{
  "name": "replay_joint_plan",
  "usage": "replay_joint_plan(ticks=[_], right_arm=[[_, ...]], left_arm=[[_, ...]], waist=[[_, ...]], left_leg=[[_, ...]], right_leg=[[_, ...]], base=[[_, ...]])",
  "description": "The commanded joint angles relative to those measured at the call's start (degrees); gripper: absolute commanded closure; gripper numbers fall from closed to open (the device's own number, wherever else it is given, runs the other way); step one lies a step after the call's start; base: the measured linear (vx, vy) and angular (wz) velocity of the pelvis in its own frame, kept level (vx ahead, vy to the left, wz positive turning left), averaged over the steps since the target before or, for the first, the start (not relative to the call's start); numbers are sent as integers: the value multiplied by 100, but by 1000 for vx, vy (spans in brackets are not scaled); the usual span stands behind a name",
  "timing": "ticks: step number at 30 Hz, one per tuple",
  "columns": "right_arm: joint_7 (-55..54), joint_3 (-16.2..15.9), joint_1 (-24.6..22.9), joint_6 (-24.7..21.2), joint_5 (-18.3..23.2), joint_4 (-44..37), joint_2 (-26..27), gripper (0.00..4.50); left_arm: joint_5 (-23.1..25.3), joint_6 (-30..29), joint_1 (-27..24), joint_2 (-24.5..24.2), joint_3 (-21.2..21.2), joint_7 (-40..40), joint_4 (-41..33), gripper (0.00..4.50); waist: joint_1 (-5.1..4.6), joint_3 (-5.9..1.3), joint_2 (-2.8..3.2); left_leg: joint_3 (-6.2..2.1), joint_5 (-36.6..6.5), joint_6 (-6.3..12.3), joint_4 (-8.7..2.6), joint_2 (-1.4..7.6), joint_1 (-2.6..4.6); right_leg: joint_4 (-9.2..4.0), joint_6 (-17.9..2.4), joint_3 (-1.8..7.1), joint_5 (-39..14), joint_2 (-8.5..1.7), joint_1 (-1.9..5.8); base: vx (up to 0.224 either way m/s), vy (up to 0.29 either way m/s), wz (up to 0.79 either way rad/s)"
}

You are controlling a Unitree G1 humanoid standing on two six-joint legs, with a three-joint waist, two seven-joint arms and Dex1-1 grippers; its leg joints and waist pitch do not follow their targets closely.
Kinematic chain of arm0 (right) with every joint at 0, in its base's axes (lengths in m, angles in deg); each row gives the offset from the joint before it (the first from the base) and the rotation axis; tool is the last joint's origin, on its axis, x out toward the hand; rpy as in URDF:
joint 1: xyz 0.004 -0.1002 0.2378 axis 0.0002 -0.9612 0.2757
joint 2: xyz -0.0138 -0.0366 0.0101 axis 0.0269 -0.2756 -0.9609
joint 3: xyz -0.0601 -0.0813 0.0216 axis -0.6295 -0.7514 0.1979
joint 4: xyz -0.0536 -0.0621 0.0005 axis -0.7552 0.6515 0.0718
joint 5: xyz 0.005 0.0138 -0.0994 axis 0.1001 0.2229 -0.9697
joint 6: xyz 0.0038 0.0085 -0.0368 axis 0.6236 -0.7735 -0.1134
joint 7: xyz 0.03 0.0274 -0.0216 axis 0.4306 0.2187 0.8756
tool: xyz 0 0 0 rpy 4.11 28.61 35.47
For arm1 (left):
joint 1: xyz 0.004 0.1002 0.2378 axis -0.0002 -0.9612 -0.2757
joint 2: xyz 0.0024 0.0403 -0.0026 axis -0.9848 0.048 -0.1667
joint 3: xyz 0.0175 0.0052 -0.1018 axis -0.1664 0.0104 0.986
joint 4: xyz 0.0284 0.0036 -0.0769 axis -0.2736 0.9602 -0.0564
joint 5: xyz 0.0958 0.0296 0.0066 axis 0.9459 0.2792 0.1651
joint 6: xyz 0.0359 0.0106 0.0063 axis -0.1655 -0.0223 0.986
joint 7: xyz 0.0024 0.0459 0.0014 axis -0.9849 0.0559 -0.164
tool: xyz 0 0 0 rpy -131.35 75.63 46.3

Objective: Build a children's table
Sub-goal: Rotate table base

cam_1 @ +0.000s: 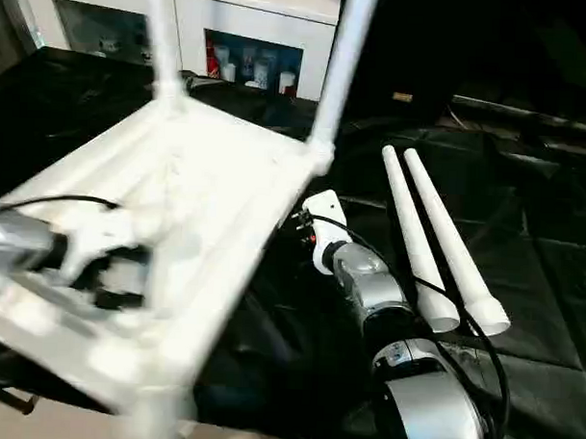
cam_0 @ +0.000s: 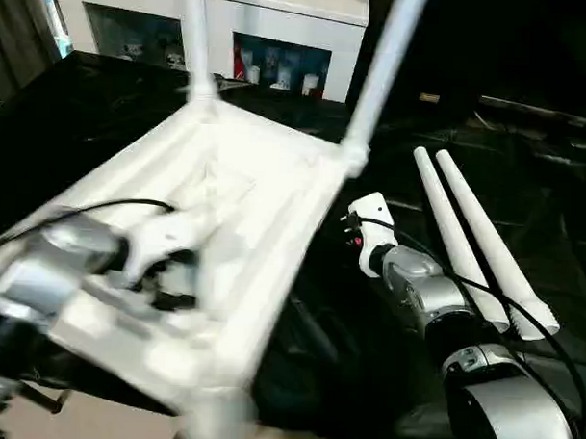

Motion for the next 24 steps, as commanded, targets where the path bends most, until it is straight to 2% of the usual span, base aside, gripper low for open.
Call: replay_joint_plan(ticks=[1, 2, 3, 5, 6, 7, 8, 9, 10, 11, 12, 14, 17, 18, 19, 21, 22, 23, 24], right_arm=[[190, -72, 149, 124, 14, -27, 81, 106], [227, -72, 141, 153, 3, -7, 72, 106], [227, -72, 141, 153, 3, -7, 72, 106], [266, -84, 123, 178, -14, -6, 64, 106], [275, -80, 118, 189, -33, -9, 65, 106], [272, -74, 114, 199, -50, -17, 62, 106], [266, -67, 107, 204, -62, -40, 54, 106], [244, -57, 88, 219, -81, -125, 12, 106], [244, -57, 88, 219, -81, -125, 12, 106], [256, -50, 75, 212, -75, -186, -19, 106], [266, -45, 67, 207, -70, -224, -39, 106], [283, -29, 12, 217, -81, -402, -168, 106], [261, 58, -66, 220, -106, -634, -389, 106], [234, 105, -81, 205, -115, -692, -449, 106], [139, 185, -85, 157, -120, -757, -537, 106], [34, 261, -82, 120, -127, -812, -611, 106], [-37, 308, -81, 93, -132, -851, -655, 106], [-37, 308, -81, 93, -132, -851, -655, 106], [-382, 422, -63, -129, -179, -999, -763, 106]], left_arm=[[-243, 5, 208, 278, -282, -262, -226, 10], [-233, 9, 300, 445, -389, -311, -148, 10], [-233, 9, 300, 445, -389, -311, -148, 10], [-182, 95, 405, 622, -476, -286, 14, 10], [-117, 208, 482, 751, -478, -147, 183, 10], [-6, 351, 594, 903, -464, 96, 443, 10], [118, 573, 702, 1020, -455, 330, 713, 10], [348, 838, 913, 1156, -465, 745, 1201, 10], [348, 838, 913, 1156, -465, 745, 1201, 10], [437, 969, 1004, 1187, -477, 901, 1397, 10], [487, 1040, 1058, 1205, -484, 992, 1512, 10], [643, 1175, 1252, 1279, -459, 1391, 1892, 10], [698, 1304, 1492, 1453, -315, 1894, 2344, 10], [733, 1373, 1575, 1518, -269, 2060, 2526, 10], [795, 1526, 1681, 1597, -212, 2368, 2783, 10], [885, 1680, 1793, 1659, -184, 2682, 3063, 10], [947, 1785, 1868, 1699, -166, 2886, 3253, 10], [947, 1785, 1868, 1699, -166, 2886, 3253, 10], [1017, 2065, 2016, 1784, -107, 3346, 3651, 10]], waist=[[-7, -414, 127], [-1, -415, 173], [-14, -417, 153], [-15, -429, 158], [-12, -427, 199], [-15, -423, 183], [-14, -424, 196], [-1, -414, 200], [6, -413, 189], [9, -407, 204], [5, -407, 195], [2, -394, 213], [15, -402, 215], [28, -409, 257], [44, -432, 244], [41, -431, 226], [36, -427, 261], [46, -441, 241], [40, -434, 253]], left_leg=[[-33, -469, -81, -381, 212, 81], [-37, -457, -79, -374, 213, 81], [-33, -456, -74, -374, 214, 82], [-33, -393, -50, -362, 209, 76], [-31, -411, -39, -355, 197, 83], [-28, -464, -49, -358, 204, 86], [-29, -541, -65, -356, 199, 89], [-28, -704, -80, -358, 202, 106], [-25, -797, -83, -356, 201, 113], [-52, -919, -118, -372, 200, 79], [-54, -981, -132, -378, 208, 84], [-68, -1156, -174, -386, 212, 98], [-64, -1051, -152, -369, 213, 88], [-72, -1034, -159, -362, 216, 95], [-71, -929, -120, -349, 216, 91], [-71, -892, -75, -345, 207, 70], [-69, -884, -69, -341, 195, 67], [-72, -888, -63, -335, 205, 82], [-83, -867, -64, -342, 201, 59]], right_leg=[[-291, -1376, 342, 271, -477, 349], [-289, -1383, 343, 289, -485, 350], [-296, -1378, 342, 306, -474, 352], [-283, -1410, 342, 464, -468, 368], [-289, -1418, 339, 459, -457, 355], [-302, -1417, 340, 428, -460, 356], [-309, -1414, 340, 386, -451, 364], [-347, -1380, 340, 188, -450, 350], [-359, -1360, 341, 75, -451, 344], [-370, -1297, 339, -179, -472, 375], [-387, -1249, 339, -305, -475, 369], [-427, -1141, 332, -684, -466, 341], [-419, -1175, 339, -590, -475, 333], [-403, -1195, 336, -513, -476, 330], [-376, -1255, 332, -218, -470, 342], [-364, -1287, 327, -46, -461, 355], [-370, -1282, 326, -27, -449, 349], [-363, -1283, 324, 39, -460, 358], [-361, -1286, 322, 52, -463, 374]], base=[[0, 0, 0], [0, 0, 0], [0, 0, 0], [0, 0, 0], [0, 0, 0], [0, 0, 0], [0, 0, 0], [0, 0, 0], [0, 0, 0], [0, 0, 0], [0, 0, 0], [0, 0, 0], [0, 0, 0], [0, 0, 0], [0, 0, 0], [0, 0, 0], [0, 0, 0], [0, 0, 0], [0, 0, 0]])
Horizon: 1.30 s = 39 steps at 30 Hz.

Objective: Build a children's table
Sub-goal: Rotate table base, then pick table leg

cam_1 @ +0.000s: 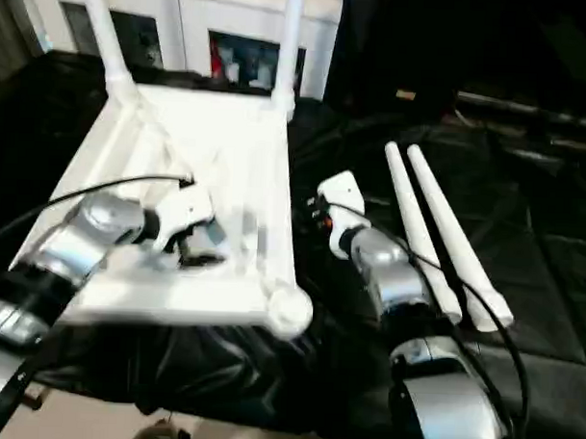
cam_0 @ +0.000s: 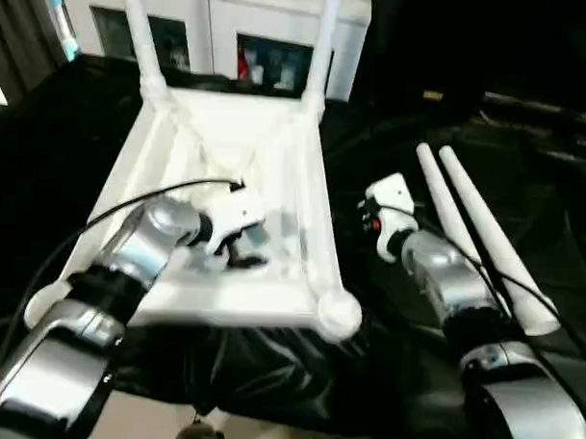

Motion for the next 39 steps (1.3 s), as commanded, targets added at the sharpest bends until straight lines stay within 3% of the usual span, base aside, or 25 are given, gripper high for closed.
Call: replay_joint_plan(ticks=[1, 2, 4, 7, 8, 9, 10, 15, 18, 20, 24, 29, 31, 39], right_arm=[[-537, 277, 46, -461, -95, -288, -258, 106], [-620, 316, 58, -678, -92, -374, -302, 106], [-727, 397, 99, -1350, -71, -627, -421, 106], [-681, 579, 139, -1843, 113, -885, -517, 106], [-708, 625, 133, -2006, 122, -994, -575, 106], [-712, 630, 134, -2022, 122, -999, -580, 90], [-756, 678, 136, -2170, 130, -1052, -627, 90], [-968, 947, 132, -3514, 308, -1440, -910, 53], [-1013, 1092, 125, -4253, 278, -1589, -1100, 32], [-985, 1116, 142, -4356, 296, -1547, -1142, 19], [-1058, 1106, 168, -4682, 294, -1518, -1282, 19], [-1011, 1119, 126, -5166, 329, -1657, -1374, 19], [-875, 1032, 75, -5422, 309, -1600, -1456, 19], [-507, 1094, -77, -5884, 575, -1480, -1586, 19]], left_arm=[[136, 435, 295, 84, 240, 754, 452, 10], [123, 521, 320, 117, 270, 866, 547, 10], [132, 738, 350, 162, 304, 1107, 690, 10], [-65, 728, 270, 185, 467, 980, 448, 10], [-166, 650, 206, 167, 536, 853, 235, 10], [-175, 639, 198, 165, 541, 838, 212, 3], [-264, 532, 126, 143, 590, 691, -5, 3], [-914, 221, -365, -59, 691, -243, -1288, 0], [-1721, -372, -931, -201, 708, -974, -2741, 0], [-1838, -518, -1009, -205, 718, -1025, -2955, 0], [-1972, -802, -1184, -185, 705, -1162, -3403, 0], [-2166, -1240, -1340, -244, 613, -1280, -3912, 0], [-2269, -1462, -1412, -277, 559, -1336, -4172, 0], [-2420, -2080, -1583, -528, 376, -1615, -4824, 0]], waist=[[2, -482, 165], [1, -489, 139], [12, -493, 140], [12, -494, 127], [11, -493, 98], [15, -491, 115], [9, -487, 88], [37, -462, 99], [24, -443, 76], [29, -439, 89], [10, -425, 34], [1, -445, 31], [-7, -444, -21], [4, -430, -3]], left_leg=[[-60, -901, -94, -358, 176, 95], [-69, -864, -113, -359, 174, 78], [-71, -787, -89, -350, 167, 81], [-63, -723, -25, -343, 172, 58], [-59, -710, -3, -342, 177, 62], [-59, -688, 12, -341, 188, 65], [-48, -695, 17, -341, 195, 75], [-45, -720, -71, -367, 219, 92], [-15, -789, -128, -365, 206, 89], [-13, -848, -177, -364, 214, 91], [-16, -924, -195, -368, 188, 82], [-14, -659, -167, -353, 180, 67], [-3, -599, -109, -345, 175, 61], [-5, -645, -111, -344, 175, 62]], right_leg=[[-398, -1242, 321, -1, -432, 358], [-377, -1222, 321, 22, -440, 396], [-379, -1213, 320, 63, -437, 401], [-373, -1241, 319, 105, -462, 405], [-373, -1264, 317, 100, -463, 405], [-367, -1308, 318, 110, -481, 395], [-375, -1312, 319, 81, -473, 382], [-370, -1324, 321, -117, -478, 370], [-394, -1307, 323, -228, -457, 339], [-389, -1284, 329, -365, -472, 342], [-449, -1062, 325, -808, -460, 342], [-407, -1020, 325, -570, -440, 348], [-403, -1031, 324, -486, -426, 354], [-427, -933, 321, -754, -426, 341]], base=[[0, 0, 0], [0, 0, 0], [0, 0, 0], [0, 0, 0], [0, 0, 0], [0, 0, 0], [0, 0, 0], [0, 0, 0], [0, 0, 0], [0, 0, 0], [0, 0, 0], [0, 0, 0], [0, 0, 0], [0, 0, 0]])
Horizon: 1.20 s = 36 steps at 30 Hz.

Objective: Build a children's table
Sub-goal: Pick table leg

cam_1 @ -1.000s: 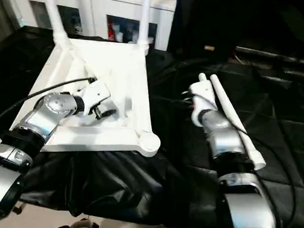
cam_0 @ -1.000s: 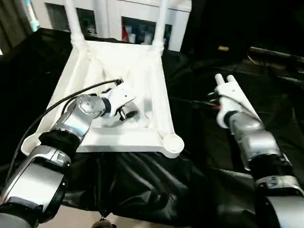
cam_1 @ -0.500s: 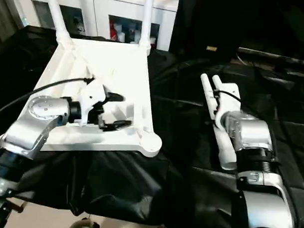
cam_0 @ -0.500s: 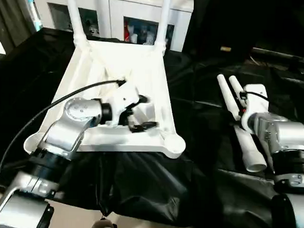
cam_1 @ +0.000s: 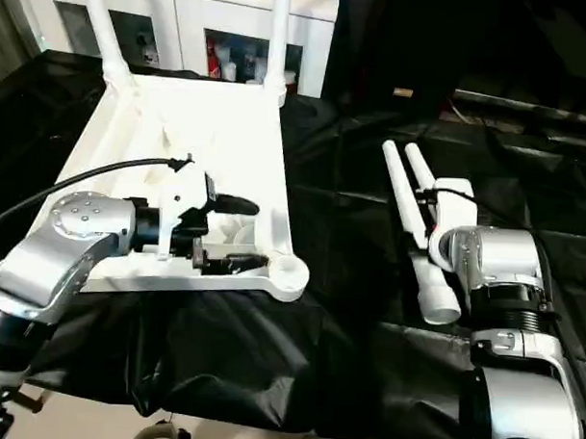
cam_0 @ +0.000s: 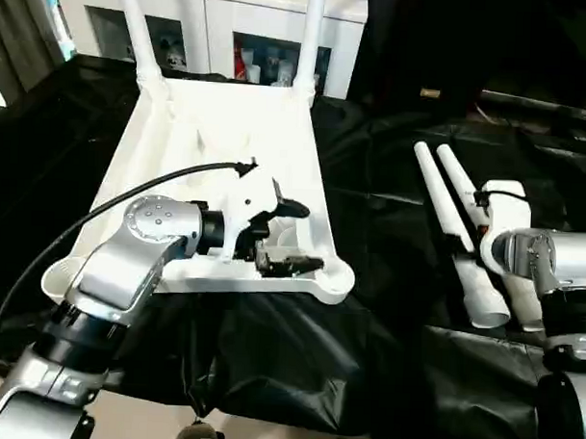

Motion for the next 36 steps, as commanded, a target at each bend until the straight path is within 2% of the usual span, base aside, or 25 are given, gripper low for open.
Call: replay_joint_plan(ticks=[1, 3, 4, 5, 6, 9, 16, 20, 23, 28, 34, 35, 36], right_arm=[[98, 44, -41, -168, 76, -12, -93, 19], [190, 42, -88, -260, 105, -11, -131, 19], [260, 19, -120, -300, 121, -16, -161, 19], [329, -40, -153, -346, 122, -23, -197, 19], [388, -92, -188, -380, 125, -29, -228, 36], [560, -277, -318, -473, 139, -79, -315, 47], [634, -342, -382, -451, 99, 64, -326, 119], [621, -353, -383, -409, 88, 165, -333, 155], [575, -336, -363, -386, 91, 202, -329, 182], [527, -275, -304, -321, 95, 274, -318, 235], [501, -193, -266, -274, 139, 293, -291, 256], [492, -165, -264, -284, 163, 266, -275, 257], [465, -73, -245, -286, 226, 219, -237, 257]], left_arm=[[-116, -203, -34, -64, -93, -128, -212, 0], [-239, -400, -49, -154, -123, -232, -397, 0], [-303, -487, -56, -186, -133, -264, -484, 0], [-345, -547, -61, -214, -146, -286, -551, 0], [-380, -600, -70, -240, -161, -310, -613, 0], [-505, -876, -142, -331, -209, -440, -892, 0], [-535, -1050, -150, -370, -312, -395, -1037, 0], [-526, -1108, -156, -360, -312, -343, -1085, 0], [-516, -1110, -157, -348, -303, -310, -1092, 0], [-516, -1095, -152, -322, -285, -231, -1075, 0], [-532, -1026, -154, -274, -231, -170, -1072, 0], [-480, -906, -160, -233, -194, -91, -1030, 0], [-283, -652, -115, -102, -117, 221, -828, 0]], waist=[[10, -439, -26], [10, -438, -51], [10, -436, -45], [7, -434, -72], [11, -430, -64], [11, -436, -56], [4, -422, -83], [3, -437, -99], [4, -443, -94], [3, -443, -102], [2, -446, -110], [-6, -447, -161], [8, -450, -112]], left_leg=[[-11, -627, -118, -334, 173, 56], [-7, -608, -109, -333, 173, 55], [-11, -612, -118, -333, 176, 58], [-8, -603, -111, -330, 175, 51], [-4, -599, -103, -327, 172, 50], [-7, -588, -113, -327, 176, 54], [-10, -789, -178, -328, 173, 58], [-10, -704, -175, -321, 173, 54], [-10, -671, -170, -318, 171, 52], [-10, -740, -192, -316, 168, 55], [-12, -734, -196, -315, 168, 51], [-5, -728, -182, -312, 166, 47], [-15, -690, -170, -309, 167, 42]], right_leg=[[-407, -948, 319, -761, -431, 344], [-418, -960, 316, -807, -434, 340], [-409, -965, 314, -820, -434, 342], [-412, -963, 313, -849, -434, 345], [-422, -943, 315, -884, -433, 341], [-417, -934, 311, -854, -429, 340], [-467, -826, 310, -1288, -429, 319], [-455, -804, 309, -1203, -422, 321], [-443, -839, 308, -1062, -417, 324], [-455, -816, 305, -1164, -419, 324], [-450, -803, 303, -1133, -413, 324], [-456, -792, 300, -1151, -409, 326], [-450, -797, 304, -1101, -417, 331]], base=[[0, 0, 0], [0, 0, 0], [0, 0, 0], [0, 0, 0], [0, 0, 0], [0, 0, 0], [0, 0, 0], [0, 0, 0], [0, 0, 0], [0, 0, 0], [0, 0, 0], [0, 0, 0], [0, 0, 0]])
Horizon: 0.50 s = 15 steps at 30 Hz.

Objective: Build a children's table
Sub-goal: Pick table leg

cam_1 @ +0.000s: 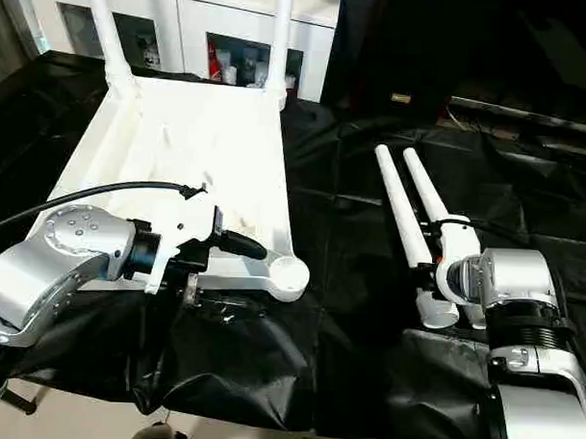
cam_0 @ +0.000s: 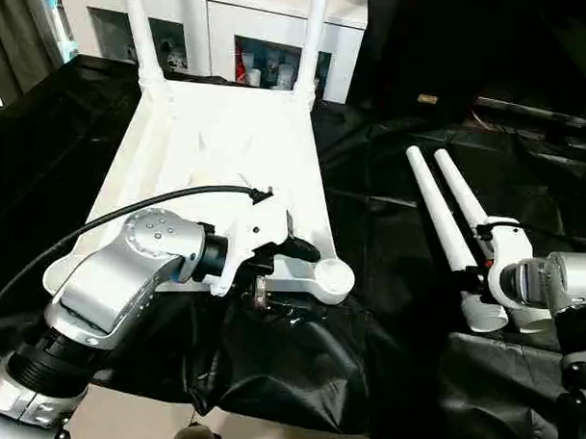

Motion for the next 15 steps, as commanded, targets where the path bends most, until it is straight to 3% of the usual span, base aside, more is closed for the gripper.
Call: replay_joint_plan(ticks=[1, 2, 4, 6, 8, 10, 11, 13, 15], right_arm=[[-58, 192, 52, -5, 105, -37, 39, 258], [-41, 211, 57, 48, 133, -81, 55, 258], [4, 268, 67, 91, 225, -228, 122, 259], [50, 527, 37, 364, 499, -652, 366, 259], [54, 655, 32, 476, 607, -765, 457, 259], [311, 940, -76, 1093, 1018, -1206, 777, 259], [311, 940, -76, 1093, 1018, -1206, 777, 259], [675, 1016, -243, 1685, 1313, -1584, 1014, 259], [974, 980, -379, 1929, 1493, -1879, 1162, 259]], left_arm=[[247, 323, 93, 147, 136, 419, 227, 0], [347, 477, 138, 227, 186, 592, 372, 0], [487, 637, 232, 387, 311, 963, 629, 0], [535, 713, 418, 710, 596, 1552, 975, 0], [589, 820, 480, 817, 678, 1780, 1082, 0], [607, 908, 812, 1195, 958, 2441, 1578, 0], [607, 908, 812, 1195, 958, 2441, 1578, 0], [625, 814, 1114, 1426, 1137, 2875, 2027, 0], [567, 919, 1315, 1592, 1264, 3029, 2367, 0]], waist=[[-3, -407, -29], [10, -414, -1], [-1, -423, -18], [10, -435, 70], [9, -448, 47], [33, -453, 24], [33, -453, 24], [67, -456, 41], [81, -457, 29]], left_leg=[[-3, -713, -175, -317, 164, 35], [-16, -710, -170, -319, 165, 37], [-21, -712, -178, -321, 160, 29], [-30, -750, -209, -317, 157, 41], [-42, -767, -180, -319, 171, 41], [-30, -741, -105, -310, 176, 46], [-30, -741, -105, -310, 176, 46], [-18, -736, -3, -298, 170, 53], [-35, -683, 66, -312, 181, 51]], right_leg=[[-461, -790, 308, -1091, -404, 324], [-457, -781, 302, -1053, -404, 331], [-449, -758, 296, -1046, -406, 344], [-445, -789, 299, -880, -401, 346], [-432, -830, 290, -785, -415, 358], [-423, -911, 293, -690, -427, 347], [-423, -911, 293, -690, -427, 347], [-434, -881, 295, -615, -432, 336], [-432, -894, 284, -594, -439, 346]], base=[[0, 0, 0], [0, 0, 0], [0, 0, 0], [0, 0, 0], [0, 0, 0], [0, 0, 0], [0, 0, 0], [0, 0, 0], [0, 0, 0]])
